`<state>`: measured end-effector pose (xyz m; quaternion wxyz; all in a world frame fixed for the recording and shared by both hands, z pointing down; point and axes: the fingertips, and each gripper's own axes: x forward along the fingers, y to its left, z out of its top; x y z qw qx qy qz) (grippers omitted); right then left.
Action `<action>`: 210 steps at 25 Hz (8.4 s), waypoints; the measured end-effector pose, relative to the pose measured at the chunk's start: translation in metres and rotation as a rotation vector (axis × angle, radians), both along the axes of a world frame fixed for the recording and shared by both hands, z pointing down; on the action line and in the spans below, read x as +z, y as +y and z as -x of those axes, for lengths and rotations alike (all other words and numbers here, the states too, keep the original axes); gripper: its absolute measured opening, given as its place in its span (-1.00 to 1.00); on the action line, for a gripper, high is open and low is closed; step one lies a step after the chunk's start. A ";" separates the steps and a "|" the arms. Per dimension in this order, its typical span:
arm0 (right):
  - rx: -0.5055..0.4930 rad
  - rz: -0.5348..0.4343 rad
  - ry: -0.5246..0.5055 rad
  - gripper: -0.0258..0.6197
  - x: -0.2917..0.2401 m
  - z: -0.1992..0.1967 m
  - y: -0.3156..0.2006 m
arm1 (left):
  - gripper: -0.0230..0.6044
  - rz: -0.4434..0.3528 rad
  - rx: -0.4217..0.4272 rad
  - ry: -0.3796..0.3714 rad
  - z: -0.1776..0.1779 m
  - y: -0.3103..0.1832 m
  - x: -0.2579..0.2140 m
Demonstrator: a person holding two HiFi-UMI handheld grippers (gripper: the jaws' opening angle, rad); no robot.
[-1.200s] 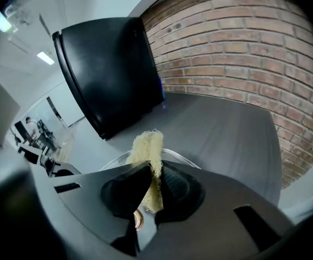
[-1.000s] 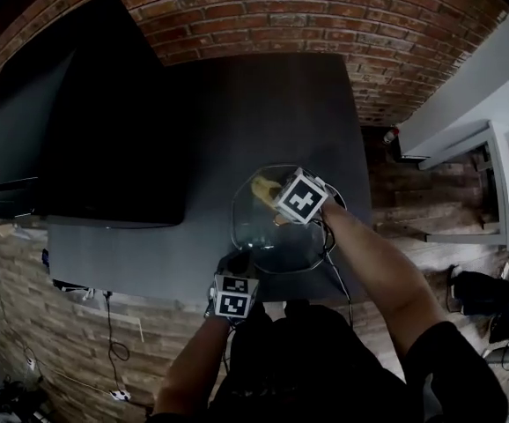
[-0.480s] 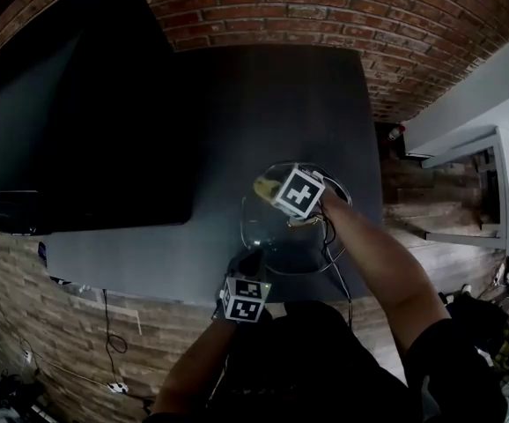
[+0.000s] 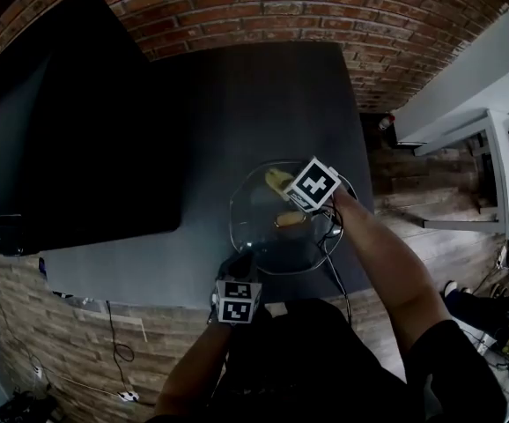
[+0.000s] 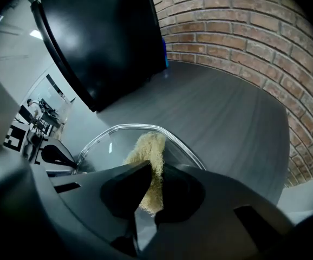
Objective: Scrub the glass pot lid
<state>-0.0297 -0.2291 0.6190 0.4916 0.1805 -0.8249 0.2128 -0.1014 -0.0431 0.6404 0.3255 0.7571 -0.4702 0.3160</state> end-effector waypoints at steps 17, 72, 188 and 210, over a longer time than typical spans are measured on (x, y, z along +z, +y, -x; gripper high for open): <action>0.186 0.018 -0.022 -0.76 0.005 -0.071 -0.004 | -0.82 -0.016 -0.019 -0.032 -0.003 -0.004 -0.001; -0.794 -0.188 0.047 -0.76 0.001 0.115 0.098 | -0.82 0.043 -0.040 0.000 0.008 -0.050 -0.008; 0.591 -0.133 -0.027 -0.77 0.006 -0.012 0.191 | -0.82 0.018 0.306 0.012 0.009 -0.050 -0.005; 0.679 -0.072 -0.179 -0.77 0.010 0.050 0.183 | -0.82 0.019 0.326 0.013 0.010 -0.048 -0.007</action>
